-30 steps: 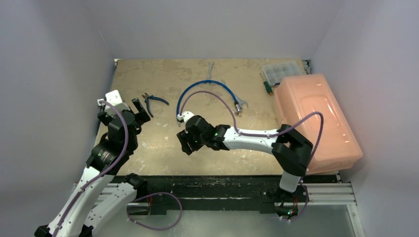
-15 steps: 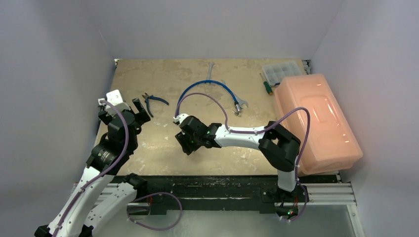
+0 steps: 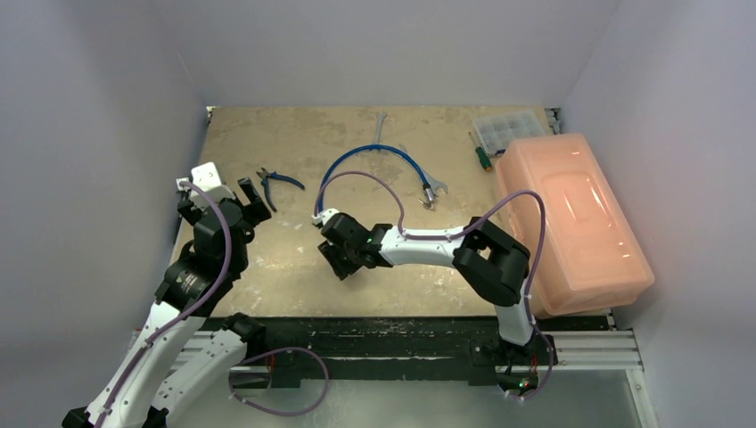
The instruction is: Unlock with the key
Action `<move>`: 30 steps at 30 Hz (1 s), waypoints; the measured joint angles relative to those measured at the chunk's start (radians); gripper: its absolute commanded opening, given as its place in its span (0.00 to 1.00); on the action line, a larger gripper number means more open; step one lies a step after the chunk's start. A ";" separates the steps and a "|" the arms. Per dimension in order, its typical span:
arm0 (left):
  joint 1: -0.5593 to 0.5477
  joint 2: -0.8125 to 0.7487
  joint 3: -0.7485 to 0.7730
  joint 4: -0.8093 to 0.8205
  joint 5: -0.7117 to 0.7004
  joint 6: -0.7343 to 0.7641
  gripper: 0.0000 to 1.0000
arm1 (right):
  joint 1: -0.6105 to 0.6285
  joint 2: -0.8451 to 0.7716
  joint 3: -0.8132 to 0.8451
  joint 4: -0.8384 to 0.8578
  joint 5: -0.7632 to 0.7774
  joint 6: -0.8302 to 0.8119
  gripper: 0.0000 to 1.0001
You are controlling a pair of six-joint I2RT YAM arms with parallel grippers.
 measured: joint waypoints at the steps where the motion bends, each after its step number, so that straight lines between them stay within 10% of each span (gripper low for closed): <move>1: 0.000 0.000 0.000 0.000 0.001 0.000 0.83 | 0.000 0.002 0.002 -0.001 0.003 0.000 0.47; 20: 0.000 0.000 0.000 0.003 0.001 0.000 0.82 | 0.000 0.063 0.080 -0.016 0.042 -0.004 0.26; 30: 0.000 0.000 0.000 0.003 0.002 0.000 0.81 | 0.000 0.064 0.081 -0.016 0.047 -0.003 0.34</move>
